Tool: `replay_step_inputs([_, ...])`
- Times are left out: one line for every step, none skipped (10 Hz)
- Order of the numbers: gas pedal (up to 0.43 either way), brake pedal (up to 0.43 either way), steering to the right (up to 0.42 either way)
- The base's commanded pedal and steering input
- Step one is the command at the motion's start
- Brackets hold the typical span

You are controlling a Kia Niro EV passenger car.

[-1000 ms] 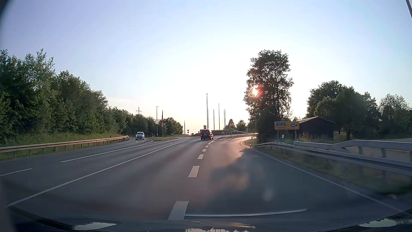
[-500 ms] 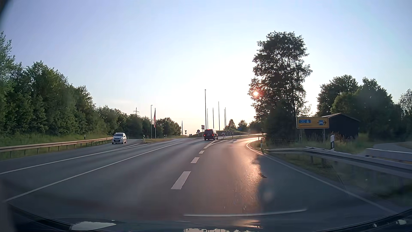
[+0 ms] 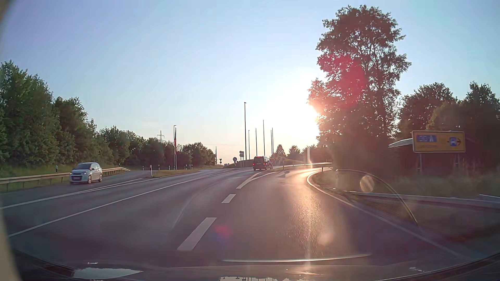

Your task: Follow the waypoints while adhering to traffic rules and regulations

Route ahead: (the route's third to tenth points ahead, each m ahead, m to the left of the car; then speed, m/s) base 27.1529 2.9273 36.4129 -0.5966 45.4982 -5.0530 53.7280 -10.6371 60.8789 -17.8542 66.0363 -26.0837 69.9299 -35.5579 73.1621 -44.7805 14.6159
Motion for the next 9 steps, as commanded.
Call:
replay_step_inputs([0.02,0.018,0.008])
replay_step_inputs([0.02,0.018,0.008])
replay_step_inputs([0.028,0.018,0.01])
replay_step_inputs([0.028,0.018,0.015])
replay_step_inputs([0.028,0.012,0.021])
replay_step_inputs([0.028,0.012,0.023])
replay_step_inputs([0.039,0.018,0.024])
replay_step_inputs([0.047,0.018,0.025])
replay_step_inputs([0.047,0.012,0.026])
